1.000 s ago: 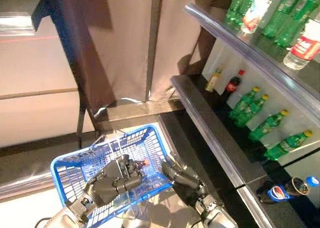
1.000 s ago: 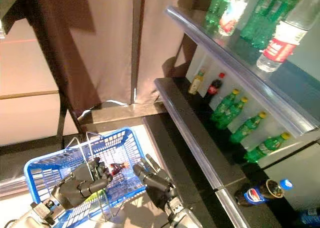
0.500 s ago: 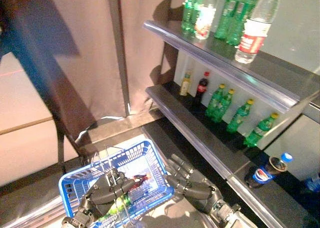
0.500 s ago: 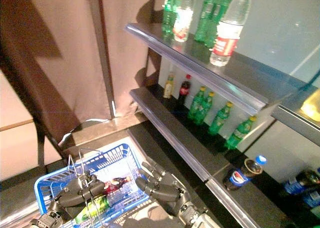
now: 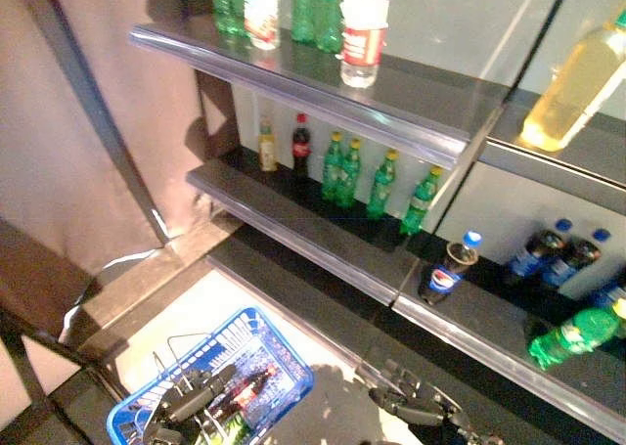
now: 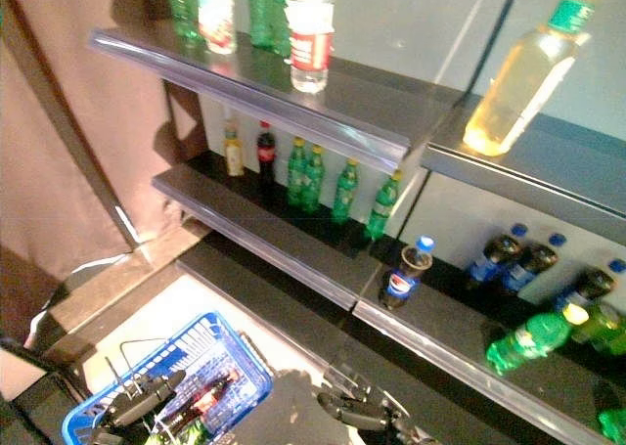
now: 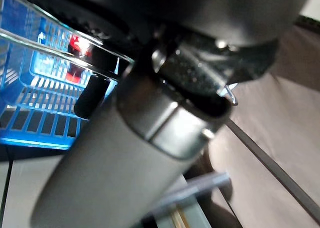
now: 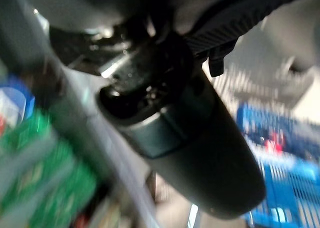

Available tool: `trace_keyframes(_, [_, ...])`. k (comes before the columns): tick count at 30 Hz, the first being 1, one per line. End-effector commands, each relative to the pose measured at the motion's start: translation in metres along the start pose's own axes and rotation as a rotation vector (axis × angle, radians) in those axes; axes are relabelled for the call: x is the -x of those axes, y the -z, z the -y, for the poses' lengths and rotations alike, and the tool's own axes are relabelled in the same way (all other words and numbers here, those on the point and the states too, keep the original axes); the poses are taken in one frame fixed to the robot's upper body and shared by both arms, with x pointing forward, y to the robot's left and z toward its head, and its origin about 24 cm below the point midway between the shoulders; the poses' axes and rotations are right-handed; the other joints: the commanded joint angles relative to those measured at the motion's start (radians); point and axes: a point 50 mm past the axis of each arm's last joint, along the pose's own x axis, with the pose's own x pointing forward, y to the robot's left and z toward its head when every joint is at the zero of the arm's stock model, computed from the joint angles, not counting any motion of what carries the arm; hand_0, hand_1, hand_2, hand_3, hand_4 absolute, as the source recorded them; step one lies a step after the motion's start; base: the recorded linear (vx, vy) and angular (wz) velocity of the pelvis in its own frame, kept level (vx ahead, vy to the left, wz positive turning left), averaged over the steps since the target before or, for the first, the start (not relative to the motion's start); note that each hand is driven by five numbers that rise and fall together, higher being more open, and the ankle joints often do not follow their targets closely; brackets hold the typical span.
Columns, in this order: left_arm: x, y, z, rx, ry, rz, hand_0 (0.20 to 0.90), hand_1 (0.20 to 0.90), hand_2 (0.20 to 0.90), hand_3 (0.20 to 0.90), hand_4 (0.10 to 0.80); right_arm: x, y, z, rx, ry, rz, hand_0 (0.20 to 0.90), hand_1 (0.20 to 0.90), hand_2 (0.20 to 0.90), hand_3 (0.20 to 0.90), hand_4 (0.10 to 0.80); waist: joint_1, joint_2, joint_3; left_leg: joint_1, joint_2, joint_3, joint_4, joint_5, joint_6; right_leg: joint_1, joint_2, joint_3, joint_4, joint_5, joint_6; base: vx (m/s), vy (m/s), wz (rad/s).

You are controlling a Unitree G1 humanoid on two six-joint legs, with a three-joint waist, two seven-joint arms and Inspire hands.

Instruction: Pick up the drink and place into the basket.

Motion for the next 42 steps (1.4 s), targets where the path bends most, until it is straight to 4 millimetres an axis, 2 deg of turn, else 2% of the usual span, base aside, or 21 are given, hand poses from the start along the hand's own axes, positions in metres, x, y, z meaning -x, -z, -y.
trace_keyframes(1, [-0.021,-0.073,0.073,0.005,0.301,0.388,0.300,0.300,0.300,0.200,0.100,-0.017,-0.022,-0.006,0.067,0.057,0.117,0.900,0.900,0.900,0.900,0.800,-0.016,0.002,0.003,0.018,-0.041,0.000,0.086,-0.096,0.040,0.079,-0.044,0.004,-0.072,0.051,0.060,-0.088,-0.034,-0.19])
trace_keyframes(4, [-0.032,-0.061,0.070,0.000,0.230,0.357,0.300,0.300,0.300,0.200,0.100,-0.029,-0.003,0.004,0.057,0.189,0.025,0.900,0.900,0.900,0.900,0.800,-0.027,0.008,-0.001,0.026,-0.035,0.033,0.069,-0.097,0.038,0.067,-0.060,-0.008,-0.088,0.073,0.069,-0.092,-0.086,-0.47])
trace_keyframes(6, [-0.034,-0.054,0.063,-0.008,0.188,0.339,0.300,0.300,0.300,0.200,0.100,-0.033,0.006,0.006,0.039,0.236,-0.014,0.900,0.900,0.900,0.900,0.800,-0.026,0.012,0.001,0.038,-0.029,0.059,0.058,-0.094,0.035,0.062,-0.069,-0.045,-0.077,0.077,0.075,-0.082,-0.139,-0.80])
trace_keyframes(10, [-0.036,-0.045,0.043,0.058,0.072,0.316,0.300,0.300,0.300,0.200,0.100,-0.039,0.023,0.015,0.115,0.353,-0.117,0.900,0.900,0.900,0.900,0.800,0.004,0.025,-0.005,0.077,-0.004,0.146,0.041,-0.112,0.023,0.040,-0.107,-0.215,0.001,0.070,0.093,-0.081,-0.192,-0.87])
trace_keyframes(11, [-0.036,-0.043,0.038,0.065,0.040,0.317,0.300,0.300,0.300,0.200,0.100,-0.040,0.025,0.020,0.176,0.383,-0.141,0.900,0.900,0.900,0.900,0.800,0.018,0.029,-0.004,0.086,0.007,0.167,0.038,-0.113,0.018,0.035,-0.111,-0.255,0.009,0.060,0.088,-0.086,-0.329,-1.13])
trace_keyframes(13, [-0.037,-0.040,0.034,0.083,0.003,0.300,0.300,0.300,0.300,0.200,0.100,-0.041,0.027,0.024,0.204,0.412,-0.157,0.900,0.900,0.900,0.900,0.800,0.023,0.032,-0.005,0.088,0.016,0.171,0.033,-0.113,0.013,0.032,-0.097,-0.264,0.000,0.052,0.075,-0.075,-0.344,-0.96])
trace_keyframes(14, [-0.038,-0.033,0.026,0.119,-0.039,0.278,0.300,0.300,0.300,0.200,0.100,-0.041,0.028,0.029,0.217,0.432,-0.171,0.900,0.900,0.900,0.900,0.800,0.019,0.034,-0.008,0.088,0.035,0.162,0.033,-0.105,0.004,0.030,-0.062,-0.246,0.000,0.032,0.052,-0.024,-0.297,-0.59])
trace_keyframes(15, [-0.038,-0.031,0.025,0.123,-0.047,0.271,0.300,0.300,0.300,0.200,0.100,-0.041,0.028,0.030,0.223,0.438,-0.173,0.900,0.900,0.900,0.900,0.800,0.018,0.034,-0.008,0.087,0.039,0.161,0.034,-0.105,0.002,0.030,-0.056,-0.242,-0.001,0.029,0.047,-0.002,-0.387,-0.75])
trace_keyframes(17, [-0.040,-0.021,0.017,0.117,-0.109,0.235,0.300,0.300,0.300,0.200,0.100,-0.041,0.027,0.039,0.257,0.467,-0.192,0.900,0.900,0.900,0.900,0.800,0.010,0.030,-0.010,0.065,0.088,0.156,0.088,-0.099,-0.027,0.035,-0.007,-0.210,-0.003,0.000,0.006,0.037,-0.388,-0.74])
trace_keyframes(20, [-0.041,-0.008,0.008,0.184,-0.198,0.196,0.300,0.300,0.300,0.200,0.100,-0.040,0.029,0.044,0.256,0.471,-0.227,0.900,0.900,0.900,0.900,0.800,0.019,0.027,-0.006,0.020,0.113,0.119,0.174,-0.083,-0.044,0.048,0.023,-0.189,-0.012,-0.013,-0.022,0.021,-0.314,-0.35])
trace_keyframes(21, [-0.038,0.002,-0.001,0.254,-0.258,0.180,0.300,0.300,0.300,0.200,0.100,-0.041,0.027,0.045,0.296,0.457,-0.240,0.900,0.900,0.900,0.900,0.800,0.047,0.016,0.003,-0.041,0.076,0.015,0.236,-0.053,-0.029,0.048,0.035,-0.169,-0.027,0.000,-0.044,-0.012,-0.207,-0.34])
trace_keyframes(22, [-0.037,0.004,-0.002,0.262,-0.265,0.177,0.300,0.300,0.300,0.200,0.100,-0.041,0.027,0.045,0.300,0.455,-0.243,0.900,0.900,0.900,0.900,0.800,0.053,0.014,0.005,-0.050,0.064,-0.008,0.247,-0.056,-0.025,0.049,0.035,-0.164,-0.029,0.001,-0.045,0.007,-0.239,-0.81])
trace_keyframes(23, [-0.033,0.012,-0.009,0.299,-0.290,0.175,0.300,0.300,0.300,0.200,0.100,-0.042,0.025,0.046,0.332,0.442,-0.250,0.900,0.900,0.900,0.900,0.800,0.082,0.009,0.013,-0.087,-0.026,-0.100,0.287,-0.097,0.014,0.046,0.041,-0.129,-0.034,0.005,-0.049,0.049,-0.112,-1.29])
trace_keyframes(24, [-0.031,0.016,-0.012,0.308,-0.296,0.165,0.300,0.300,0.300,0.200,0.100,-0.042,0.024,0.047,0.340,0.447,-0.254,0.900,0.900,0.900,0.900,0.800,0.092,0.007,0.015,-0.099,-0.072,-0.123,0.300,-0.124,0.033,0.045,0.045,-0.114,-0.040,0.006,-0.051,0.048,-0.094,-1.46])
trace_keyframes(25, [-0.030,0.018,-0.013,0.311,-0.300,0.158,0.300,0.300,0.300,0.200,0.100,-0.042,0.025,0.048,0.342,0.453,-0.255,0.900,0.900,0.900,0.900,0.800,0.096,0.007,0.015,-0.103,-0.092,-0.131,0.304,-0.132,0.041,0.046,0.047,-0.109,-0.044,0.007,-0.051,0.051,-0.058,-1.49])
trace_keyframes(26, [-0.029,0.023,-0.014,0.319,-0.312,0.137,0.300,0.300,0.300,0.200,0.100,-0.041,0.026,0.052,0.329,0.475,-0.256,0.900,0.900,0.900,0.900,0.800,0.101,0.009,0.009,-0.113,-0.144,-0.145,0.304,-0.148,0.055,0.042,0.053,-0.102,-0.053,0.014,-0.050,0.047,-0.029,-1.07])
trace_keyframes(28, [-0.028,0.026,-0.015,0.324,-0.319,0.123,0.300,0.300,0.300,0.200,0.100,-0.040,0.027,0.053,0.315,0.487,-0.255,0.900,0.900,0.900,0.900,0.800,0.103,0.016,0.006,-0.111,-0.172,-0.156,0.288,-0.159,0.062,0.040,0.060,-0.097,-0.056,0.018,-0.047,0.062,0.008,-0.99])
trace_keyframes(29, [-0.028,0.029,-0.015,0.314,-0.326,0.102,0.300,0.300,0.300,0.200,0.100,-0.040,0.027,0.055,0.308,0.497,-0.248,0.900,0.900,0.900,0.900,0.800,0.102,0.029,0.006,-0.106,-0.193,-0.162,0.259,-0.154,0.062,0.042,0.080,-0.085,-0.054,0.015,-0.046,0.075,0.045,-0.73])
trace_keyframes(35, [-0.030,0.040,-0.012,0.220,-0.333,0.049,0.300,0.300,0.300,0.200,0.100,-0.040,0.037,0.052,0.276,0.554,-0.258,0.900,0.900,0.900,0.900,0.800,0.051,0.049,-0.014,-0.046,-0.183,-0.120,0.159,-0.149,0.073,0.030,0.123,-0.055,0.005,-0.036,-0.053,0.095,0.082,-0.25])
trace_keyframes(38, [-0.031,0.040,-0.013,0.196,-0.343,0.049,0.300,0.300,0.300,0.200,0.100,-0.041,0.042,0.050,0.341,0.538,-0.280,0.900,0.900,0.900,0.900,0.800,0.036,0.053,-0.019,-0.019,-0.179,-0.114,0.126,-0.147,0.078,0.020,0.139,-0.053,0.048,-0.053,-0.053,0.094,-0.005,-0.09])
trace_keyframes(42, [-0.035,0.033,-0.013,0.181,-0.354,0.061,0.300,0.300,0.300,0.200,0.100,-0.045,0.042,0.045,0.366,0.528,-0.289,0.900,0.900,0.900,0.900,0.800,0.043,0.056,-0.015,-0.006,-0.161,-0.088,0.130,-0.152,0.081,0.025,0.067,-0.062,0.042,-0.024,-0.027,0.055,-0.177,-0.19])
